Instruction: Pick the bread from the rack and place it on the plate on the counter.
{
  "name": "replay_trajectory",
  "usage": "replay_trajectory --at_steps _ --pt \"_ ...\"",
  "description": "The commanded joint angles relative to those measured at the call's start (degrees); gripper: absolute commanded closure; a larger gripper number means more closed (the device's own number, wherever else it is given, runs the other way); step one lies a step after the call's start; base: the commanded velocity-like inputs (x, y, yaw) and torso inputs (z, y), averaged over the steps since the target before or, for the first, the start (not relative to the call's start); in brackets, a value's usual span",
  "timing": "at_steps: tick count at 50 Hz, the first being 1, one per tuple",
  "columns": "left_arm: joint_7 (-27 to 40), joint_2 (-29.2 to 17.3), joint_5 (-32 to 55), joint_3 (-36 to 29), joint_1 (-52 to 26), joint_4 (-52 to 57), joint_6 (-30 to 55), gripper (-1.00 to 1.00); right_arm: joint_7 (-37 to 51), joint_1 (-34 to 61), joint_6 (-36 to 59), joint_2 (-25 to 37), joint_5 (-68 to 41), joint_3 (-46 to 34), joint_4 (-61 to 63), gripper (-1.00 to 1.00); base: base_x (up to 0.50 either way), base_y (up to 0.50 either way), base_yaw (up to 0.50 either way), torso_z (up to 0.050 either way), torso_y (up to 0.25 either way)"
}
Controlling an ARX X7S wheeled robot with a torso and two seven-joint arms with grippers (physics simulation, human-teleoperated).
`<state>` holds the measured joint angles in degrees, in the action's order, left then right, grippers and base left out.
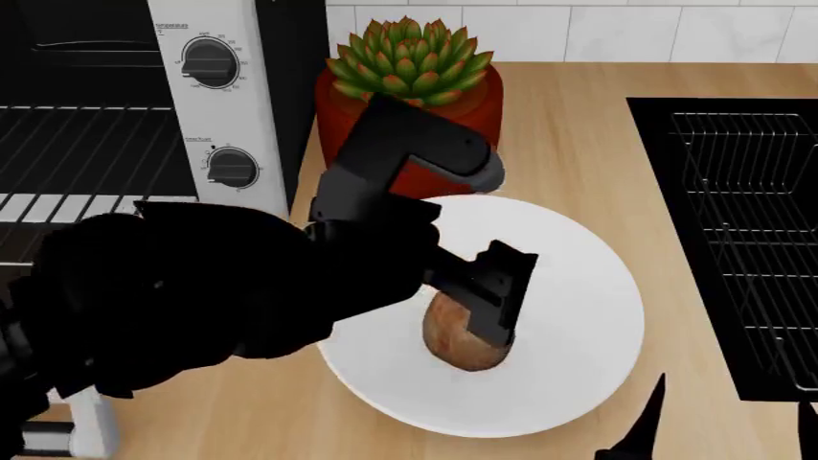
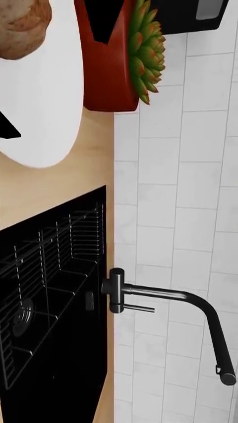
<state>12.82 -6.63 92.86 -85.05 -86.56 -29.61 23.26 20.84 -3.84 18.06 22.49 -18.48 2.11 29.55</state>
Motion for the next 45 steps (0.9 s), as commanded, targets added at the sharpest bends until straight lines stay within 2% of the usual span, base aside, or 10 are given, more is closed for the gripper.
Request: replay_trajectory --at_steps 1,28,39,45 --pt "4.6 -5.5 1.7 2.7 -2.6 9.2 -0.2 -1.0 0.3 0.5 0.6 0.2 -0.2 -0.3 0.7 -1.0 0.0 0.0 0.0 0.0 0.0" --pt "12.8 -22.4 5.8 11.0 -7.7 26.9 -2.5 -1.0 1.4 0.6 3.0 1.5 -0.7 0.0 3.5 -1.0 0.0 0.0 0.0 0.0 0.0" --pt "15.9 -29.1 7.7 14.1 -7.2 34.9 -4.3 -1.0 1.8 0.5 3.6 1.8 -0.6 -0.2 4.0 -1.0 0.0 0.0 0.0 0.0 0.0" --pt "17.6 -34.7 8.7 16.2 -6.2 39.5 -6.1 -1.0 2.3 0.2 4.6 2.6 -1.5 1.3 5.5 -1.0 0.0 0.0 0.0 0.0 0.0"
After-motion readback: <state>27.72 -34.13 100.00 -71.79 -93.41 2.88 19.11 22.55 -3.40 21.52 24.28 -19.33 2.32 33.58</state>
